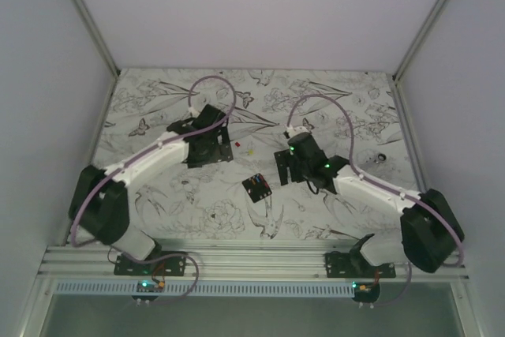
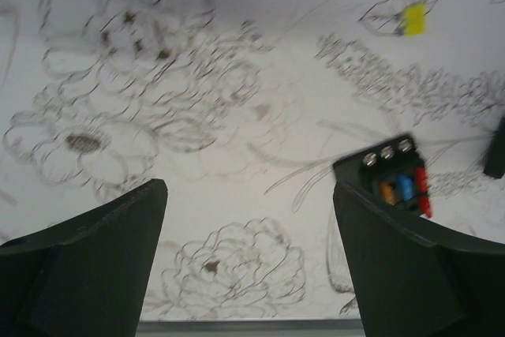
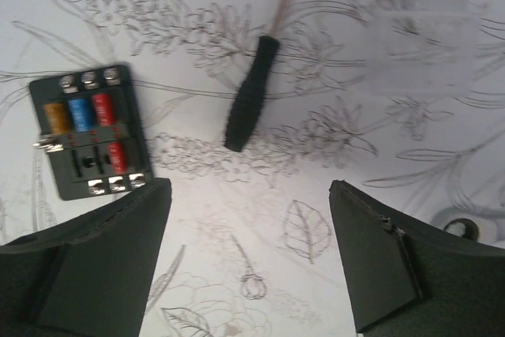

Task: Snap on the fuse box
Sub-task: Install the fuse at the fuse box base, then pick up the fuse from the center of the board.

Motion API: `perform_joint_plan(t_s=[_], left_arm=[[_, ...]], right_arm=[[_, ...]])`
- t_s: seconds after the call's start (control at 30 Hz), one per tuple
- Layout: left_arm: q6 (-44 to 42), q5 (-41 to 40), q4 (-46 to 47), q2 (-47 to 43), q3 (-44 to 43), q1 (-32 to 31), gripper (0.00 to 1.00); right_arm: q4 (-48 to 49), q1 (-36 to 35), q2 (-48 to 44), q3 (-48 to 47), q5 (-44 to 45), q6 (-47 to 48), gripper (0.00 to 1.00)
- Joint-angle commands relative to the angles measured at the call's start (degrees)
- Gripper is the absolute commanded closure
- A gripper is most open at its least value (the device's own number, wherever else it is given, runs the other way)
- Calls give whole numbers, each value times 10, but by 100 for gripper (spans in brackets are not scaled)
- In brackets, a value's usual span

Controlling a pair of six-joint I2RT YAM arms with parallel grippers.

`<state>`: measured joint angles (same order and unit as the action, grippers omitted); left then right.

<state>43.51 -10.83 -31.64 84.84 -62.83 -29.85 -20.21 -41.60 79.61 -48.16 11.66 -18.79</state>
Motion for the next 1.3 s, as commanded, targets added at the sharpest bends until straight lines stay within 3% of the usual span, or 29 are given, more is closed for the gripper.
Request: perform_joint_plan(t_s=[0.0, 0.1, 0.33, 0.7, 1.0, 1.27], left_arm=[[-35, 18, -11, 95, -83, -11, 12], [-53, 28, -13, 174, -145, -13, 20], [-101, -5, -19, 293, -269, -14, 41], [-317, 12, -18, 421, -394, -11, 44], [-365, 141, -6, 458, -412, 24, 45], [-380, 174, -6, 434, -364, 25, 47]], right_arm=[[96, 30, -55, 52, 5, 12, 8], [117, 42, -72, 80, 7, 14, 1], [150, 50, -81, 110, -4, 12, 0], [160, 51, -53, 109, -34, 13, 0], [162, 51, -50, 109, -35, 16, 0], [163, 50, -43, 107, -38, 17, 0]])
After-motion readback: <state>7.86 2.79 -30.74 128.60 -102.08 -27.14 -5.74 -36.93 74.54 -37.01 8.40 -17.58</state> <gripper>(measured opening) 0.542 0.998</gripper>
